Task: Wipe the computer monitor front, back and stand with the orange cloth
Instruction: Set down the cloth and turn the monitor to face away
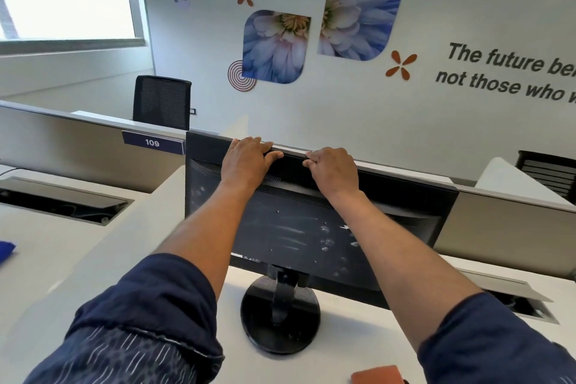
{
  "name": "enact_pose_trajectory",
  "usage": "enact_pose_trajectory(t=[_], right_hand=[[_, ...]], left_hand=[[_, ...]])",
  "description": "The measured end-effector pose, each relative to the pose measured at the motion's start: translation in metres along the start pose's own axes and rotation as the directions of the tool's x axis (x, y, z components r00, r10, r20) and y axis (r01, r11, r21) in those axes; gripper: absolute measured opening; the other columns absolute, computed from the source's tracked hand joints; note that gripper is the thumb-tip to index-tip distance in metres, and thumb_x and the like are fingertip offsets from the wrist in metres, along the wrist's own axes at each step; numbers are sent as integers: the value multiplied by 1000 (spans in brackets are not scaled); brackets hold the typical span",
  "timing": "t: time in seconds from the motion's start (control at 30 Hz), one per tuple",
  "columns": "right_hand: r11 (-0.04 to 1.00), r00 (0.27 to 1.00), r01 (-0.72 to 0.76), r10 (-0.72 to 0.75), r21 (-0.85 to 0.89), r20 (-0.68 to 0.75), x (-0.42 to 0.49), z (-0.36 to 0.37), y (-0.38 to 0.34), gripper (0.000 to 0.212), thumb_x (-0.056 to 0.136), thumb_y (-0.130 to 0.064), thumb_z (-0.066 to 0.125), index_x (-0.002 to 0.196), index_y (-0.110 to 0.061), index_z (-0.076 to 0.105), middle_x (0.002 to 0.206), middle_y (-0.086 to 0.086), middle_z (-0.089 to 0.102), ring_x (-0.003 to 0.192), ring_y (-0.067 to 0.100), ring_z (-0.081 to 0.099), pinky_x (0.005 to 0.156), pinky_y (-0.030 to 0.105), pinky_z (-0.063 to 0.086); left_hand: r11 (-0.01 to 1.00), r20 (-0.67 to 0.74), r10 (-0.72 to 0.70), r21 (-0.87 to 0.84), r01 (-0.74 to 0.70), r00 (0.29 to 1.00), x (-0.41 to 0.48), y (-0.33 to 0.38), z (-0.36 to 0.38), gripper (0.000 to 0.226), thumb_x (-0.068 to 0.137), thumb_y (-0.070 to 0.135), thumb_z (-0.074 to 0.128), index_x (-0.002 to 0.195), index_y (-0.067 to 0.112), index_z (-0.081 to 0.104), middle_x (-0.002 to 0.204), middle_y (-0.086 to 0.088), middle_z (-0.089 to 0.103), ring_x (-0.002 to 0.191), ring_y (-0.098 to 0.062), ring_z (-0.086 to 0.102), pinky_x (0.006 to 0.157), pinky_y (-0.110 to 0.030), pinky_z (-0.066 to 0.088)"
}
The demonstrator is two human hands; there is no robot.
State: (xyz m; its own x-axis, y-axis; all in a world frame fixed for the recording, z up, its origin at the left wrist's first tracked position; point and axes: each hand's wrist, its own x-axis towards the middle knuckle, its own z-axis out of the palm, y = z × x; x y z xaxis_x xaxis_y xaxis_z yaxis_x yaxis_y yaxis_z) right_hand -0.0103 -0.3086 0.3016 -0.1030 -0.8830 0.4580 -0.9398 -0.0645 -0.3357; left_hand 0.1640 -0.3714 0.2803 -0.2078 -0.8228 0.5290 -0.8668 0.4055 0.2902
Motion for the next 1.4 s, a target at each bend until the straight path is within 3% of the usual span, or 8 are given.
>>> enact_pose_trajectory(t=[0.3, 0.63, 0.93, 1.03, 1.17, 1.23, 1.33, 1.4], right_hand=[[1000, 1000, 22, -22, -5, 7, 16, 7, 1, 23, 92, -31, 62, 105, -17, 75, 104, 9, 74, 99, 32, 66, 86, 39, 53], [999, 1000, 24, -23, 22, -17, 10, 8, 4, 26, 92, -30, 62, 112, -18, 72, 111, 6, 72, 105, 28, 65, 91, 35, 51], [999, 999, 38, -38, -9, -7, -6, -1, 2, 26, 93, -30, 58, 112, -17, 72, 106, 9, 73, 102, 32, 64, 85, 40, 52], [990, 990, 122, -126, -70, -64, -23, -1, 2, 23, 94, -26, 54, 101, -10, 69, 98, 7, 71, 95, 30, 64, 73, 36, 51], [958, 940, 240, -269, -156, -209, -60, 2, 11, 34, 92, -17, 57, 121, 0, 61, 124, 16, 63, 121, 30, 55, 104, 40, 44], [951, 914, 263, -300, -163, -273, -84, 4, 20, 37, 93, -16, 55, 126, 1, 59, 130, 19, 59, 127, 32, 51, 110, 43, 39], [975, 911, 220, -214, -24, -353, -132, 11, 44, 31, 93, -13, 52, 119, 0, 64, 122, 18, 64, 118, 30, 58, 102, 40, 48], [989, 931, 143, -125, 29, -344, -173, 23, 72, 24, 90, -7, 54, 108, -1, 68, 106, 15, 70, 100, 28, 66, 86, 36, 57]], left_hand=[[1000, -46, -26, -1, 26, 999, 5, -4, 3, 46, 96, 54, 46, 108, 17, 70, 100, -5, 67, 105, -25, 57, 98, -37, 38], [999, -66, -27, 19, 28, 997, -2, -3, 10, 49, 96, 56, 44, 122, 20, 65, 122, -6, 65, 122, -23, 51, 111, -41, 30], [993, 34, -99, 64, 97, 994, -22, 15, -3, 60, 100, 52, 32, 147, 16, 37, 155, -16, 29, 147, -31, 16, 120, -45, 14], [985, 4, -174, -4, 174, 985, -41, 33, -2, 69, 102, 47, 33, 153, 6, 13, 159, -23, 11, 149, -34, 4, 121, -44, 8], [984, -91, -141, -125, 129, 986, -72, 67, 6, 69, 101, 39, 39, 153, 3, 12, 160, -21, 7, 149, -32, 0, 122, -43, 5], [985, -168, -86, -162, 58, 982, -89, 85, 11, 69, 98, 34, 45, 153, 5, 15, 160, -21, 4, 149, -31, -1, 122, -43, 6], [965, -275, -34, -260, -41, 961, -125, 112, 25, 69, 93, 27, 54, 151, 10, 22, 161, -19, 7, 149, -29, 8, 121, -41, 11], [938, -276, -32, -340, -66, 961, -157, 127, 45, 64, 91, 23, 55, 148, 11, 29, 158, -17, 20, 146, -28, 22, 118, -39, 22]])
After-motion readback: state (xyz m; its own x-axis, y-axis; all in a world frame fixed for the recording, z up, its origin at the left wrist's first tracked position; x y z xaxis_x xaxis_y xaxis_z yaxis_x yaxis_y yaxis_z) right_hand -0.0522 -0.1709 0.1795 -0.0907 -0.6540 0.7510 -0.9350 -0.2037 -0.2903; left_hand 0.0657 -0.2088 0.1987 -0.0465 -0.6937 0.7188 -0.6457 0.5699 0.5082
